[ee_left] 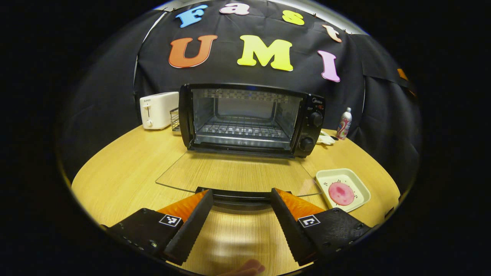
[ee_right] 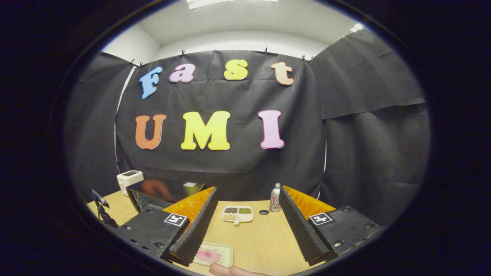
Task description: Open the electric oven with the left hand, put the food in, and close the electric oven.
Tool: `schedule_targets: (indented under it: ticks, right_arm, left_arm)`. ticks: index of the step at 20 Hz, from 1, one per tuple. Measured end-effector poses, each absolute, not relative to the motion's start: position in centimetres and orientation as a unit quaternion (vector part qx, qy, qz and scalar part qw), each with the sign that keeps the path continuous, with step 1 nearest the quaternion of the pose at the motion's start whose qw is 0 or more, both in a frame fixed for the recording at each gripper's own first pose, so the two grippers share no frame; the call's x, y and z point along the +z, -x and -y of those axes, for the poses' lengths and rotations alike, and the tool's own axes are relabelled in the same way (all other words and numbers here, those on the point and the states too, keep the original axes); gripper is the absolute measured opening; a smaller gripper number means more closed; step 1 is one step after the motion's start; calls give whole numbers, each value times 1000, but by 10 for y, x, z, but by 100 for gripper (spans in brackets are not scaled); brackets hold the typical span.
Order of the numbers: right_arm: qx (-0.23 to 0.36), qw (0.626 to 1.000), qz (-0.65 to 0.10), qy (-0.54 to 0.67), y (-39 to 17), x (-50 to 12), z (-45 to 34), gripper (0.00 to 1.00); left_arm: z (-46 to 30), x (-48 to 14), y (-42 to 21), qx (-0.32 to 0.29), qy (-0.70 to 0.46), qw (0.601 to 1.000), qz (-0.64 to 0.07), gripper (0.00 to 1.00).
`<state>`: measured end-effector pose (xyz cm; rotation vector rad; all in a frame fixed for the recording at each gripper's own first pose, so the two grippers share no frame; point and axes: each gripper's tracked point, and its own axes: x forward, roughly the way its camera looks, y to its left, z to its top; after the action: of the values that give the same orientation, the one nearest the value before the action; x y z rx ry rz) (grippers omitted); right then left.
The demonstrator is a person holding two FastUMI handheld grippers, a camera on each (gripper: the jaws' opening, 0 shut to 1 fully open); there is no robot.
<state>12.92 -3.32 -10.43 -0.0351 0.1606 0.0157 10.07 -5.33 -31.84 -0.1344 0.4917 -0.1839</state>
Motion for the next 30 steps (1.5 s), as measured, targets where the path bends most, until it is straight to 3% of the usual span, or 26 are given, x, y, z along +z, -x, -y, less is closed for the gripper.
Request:
schedule_targets:
  ticks: [8,14,17,18,19,20,21,23,30]
  right_arm:
    - [14,976,-214,37,-166,-187,39,96]
    - [37,939,-342,22,-178,-271,38,100]
    - [58,910,-410,-14,-173,-313,29,92]
    - [59,902,-428,-24,-171,-325,27,95]
    - [67,892,-445,-35,-169,-336,23,87]
    - [72,886,-456,-43,-170,-346,20,90]
    - [76,879,-468,-49,-167,-357,17,82]
    - [79,867,-489,-53,-165,-374,13,76]
    - [102,803,-580,-90,-135,-422,-4,61]
  left_arm:
    - [48,-218,-93,-97,70,982,-146,95]
    - [31,-143,-86,-62,44,995,-64,94]
    - [27,-116,-79,-60,44,996,-39,95]
    - [25,-109,-77,-57,43,997,-33,95]
    - [25,-104,-77,-57,42,997,-29,95]
    - [25,-101,-76,-56,41,997,-25,95]
    - [25,-97,-75,-55,40,997,-22,95]
    - [27,-94,-73,-56,37,998,-21,95]
    - [30,-100,-69,-54,10,998,-28,95]
